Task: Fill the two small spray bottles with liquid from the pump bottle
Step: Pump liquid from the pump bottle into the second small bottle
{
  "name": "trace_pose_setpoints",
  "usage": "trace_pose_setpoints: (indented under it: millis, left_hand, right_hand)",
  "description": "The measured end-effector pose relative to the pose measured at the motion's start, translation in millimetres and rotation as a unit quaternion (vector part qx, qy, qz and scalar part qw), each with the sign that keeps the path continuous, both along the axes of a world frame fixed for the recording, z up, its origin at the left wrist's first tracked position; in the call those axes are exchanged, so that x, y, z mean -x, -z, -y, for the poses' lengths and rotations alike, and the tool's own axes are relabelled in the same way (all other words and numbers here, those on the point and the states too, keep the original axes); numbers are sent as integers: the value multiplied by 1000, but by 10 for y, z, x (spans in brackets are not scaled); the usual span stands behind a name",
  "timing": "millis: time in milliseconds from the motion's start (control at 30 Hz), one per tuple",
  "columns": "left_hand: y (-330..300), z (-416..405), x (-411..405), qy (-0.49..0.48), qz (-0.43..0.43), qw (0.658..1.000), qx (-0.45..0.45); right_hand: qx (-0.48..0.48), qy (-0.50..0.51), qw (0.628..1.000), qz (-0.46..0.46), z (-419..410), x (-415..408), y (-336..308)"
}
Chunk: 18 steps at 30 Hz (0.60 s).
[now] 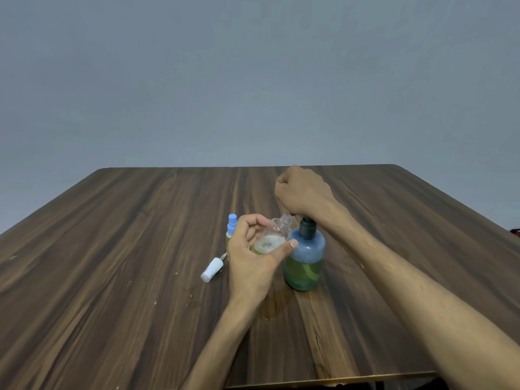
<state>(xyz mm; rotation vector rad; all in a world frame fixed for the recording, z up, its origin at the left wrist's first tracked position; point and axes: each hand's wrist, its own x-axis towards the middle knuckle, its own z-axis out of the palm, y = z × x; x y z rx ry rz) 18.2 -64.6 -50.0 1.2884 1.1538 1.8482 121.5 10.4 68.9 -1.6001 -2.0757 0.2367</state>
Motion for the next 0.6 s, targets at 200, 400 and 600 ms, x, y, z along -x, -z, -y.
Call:
trace_pose_setpoints:
  millis: [200, 400, 600]
  left_hand:
    - [-20, 3, -11, -3, 2, 1000, -4]
    - [-11, 6, 0, -6, -1, 1000, -3]
    - [5, 1, 2, -3, -3, 1000, 2]
  right_hand:
    - [-5, 8, 1000, 7, -4, -2, 18]
    - [-17, 2, 1000, -7, 0, -5, -36]
    - [-5, 6, 1000, 3, 14, -7, -42]
